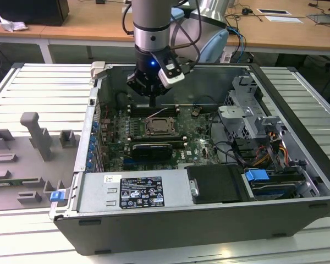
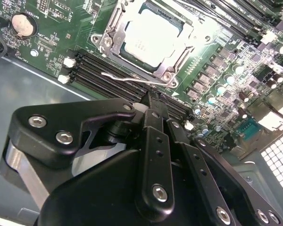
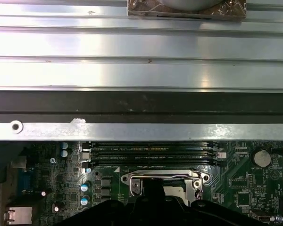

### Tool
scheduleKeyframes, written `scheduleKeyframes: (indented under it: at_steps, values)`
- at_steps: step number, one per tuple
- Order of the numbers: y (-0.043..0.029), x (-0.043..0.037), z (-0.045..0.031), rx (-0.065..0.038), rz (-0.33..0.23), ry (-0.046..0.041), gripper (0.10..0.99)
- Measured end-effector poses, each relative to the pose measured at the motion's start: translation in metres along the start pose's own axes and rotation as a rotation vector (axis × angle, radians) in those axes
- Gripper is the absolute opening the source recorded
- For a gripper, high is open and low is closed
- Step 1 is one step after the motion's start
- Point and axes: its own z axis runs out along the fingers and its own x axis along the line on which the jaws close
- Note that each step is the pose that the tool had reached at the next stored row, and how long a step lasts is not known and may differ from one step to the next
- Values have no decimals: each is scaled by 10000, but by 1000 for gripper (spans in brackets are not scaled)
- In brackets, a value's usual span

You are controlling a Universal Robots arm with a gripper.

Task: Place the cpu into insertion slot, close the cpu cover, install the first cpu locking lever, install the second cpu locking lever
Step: 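Install the first cpu locking lever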

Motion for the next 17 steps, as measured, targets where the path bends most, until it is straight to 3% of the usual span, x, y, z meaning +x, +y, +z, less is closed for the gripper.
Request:
scheduleKeyframes:
  at_steps: [6,10,17]
  values:
    - [-1,-39,23,-24,1,-1,106]
    - [-7,-67,69,-284,15,-2,106]
    - [-6,-92,180,-293,-269,16,106]
